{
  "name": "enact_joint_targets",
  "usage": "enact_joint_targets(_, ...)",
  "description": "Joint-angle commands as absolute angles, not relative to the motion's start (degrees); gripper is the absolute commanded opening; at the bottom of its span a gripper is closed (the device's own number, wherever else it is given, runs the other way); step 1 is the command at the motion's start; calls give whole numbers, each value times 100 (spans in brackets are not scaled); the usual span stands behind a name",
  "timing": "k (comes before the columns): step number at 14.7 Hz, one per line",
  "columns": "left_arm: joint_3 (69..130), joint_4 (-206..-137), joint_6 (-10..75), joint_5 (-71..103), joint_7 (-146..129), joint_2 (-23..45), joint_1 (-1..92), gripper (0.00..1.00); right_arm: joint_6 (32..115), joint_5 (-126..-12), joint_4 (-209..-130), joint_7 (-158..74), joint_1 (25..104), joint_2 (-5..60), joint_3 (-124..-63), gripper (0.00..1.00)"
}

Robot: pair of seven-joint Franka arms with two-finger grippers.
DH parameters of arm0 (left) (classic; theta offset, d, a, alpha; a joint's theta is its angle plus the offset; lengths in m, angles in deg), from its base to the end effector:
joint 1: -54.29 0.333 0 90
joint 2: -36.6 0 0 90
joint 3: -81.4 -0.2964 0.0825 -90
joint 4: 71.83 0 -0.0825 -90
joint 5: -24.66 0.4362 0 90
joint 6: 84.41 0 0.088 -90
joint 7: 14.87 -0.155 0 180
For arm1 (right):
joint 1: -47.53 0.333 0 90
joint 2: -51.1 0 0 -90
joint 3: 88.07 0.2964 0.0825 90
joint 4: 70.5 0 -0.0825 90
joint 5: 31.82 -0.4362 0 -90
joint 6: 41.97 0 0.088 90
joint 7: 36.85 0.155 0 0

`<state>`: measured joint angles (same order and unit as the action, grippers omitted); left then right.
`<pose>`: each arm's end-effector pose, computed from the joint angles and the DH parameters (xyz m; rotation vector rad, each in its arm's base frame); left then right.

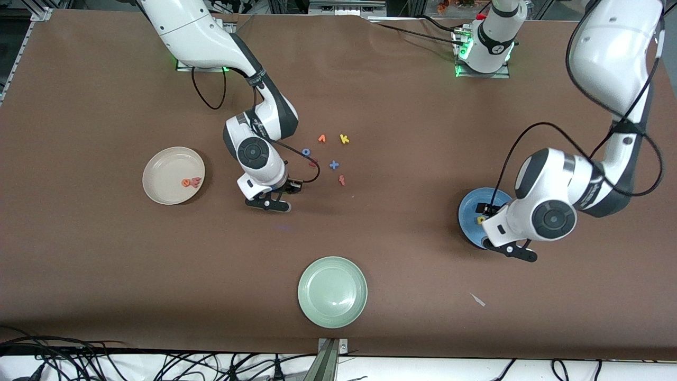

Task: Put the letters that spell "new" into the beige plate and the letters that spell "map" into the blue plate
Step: 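Place blue E on the blue plate while the right gripper carries green u, then place the green u on the white plate while the left gripper returns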

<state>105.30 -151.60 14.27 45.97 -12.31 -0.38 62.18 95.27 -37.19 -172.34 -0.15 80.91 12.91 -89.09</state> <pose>0.7062 -0.1124 0.2514 -2.9446 0.4395 0.3556 0.5658 0.3627 0.0747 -3.1173 0.2226 0.1072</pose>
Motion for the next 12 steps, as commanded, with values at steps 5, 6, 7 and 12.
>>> enact_joint_targets(5,10426,-14445,615,3929,-1408,1014,6202,100,7749,-3815,-16743,-1651,7654,1725,-9096,5)
enact_joint_targets(6,10277,-14443,560,3507,-1338,1267,6176,100,7608,-3788,-16840,-1994,7654,1848,-9289,5)
enact_joint_targets(7,10093,-14556,559,3103,-1207,1513,6202,100,7615,-3753,-17084,-2320,7654,2041,-9404,5)
enact_joint_targets(12,8494,-15557,612,2254,-1222,2612,5291,100,8509,-3465,-18841,-3727,7654,3157,-9958,5)
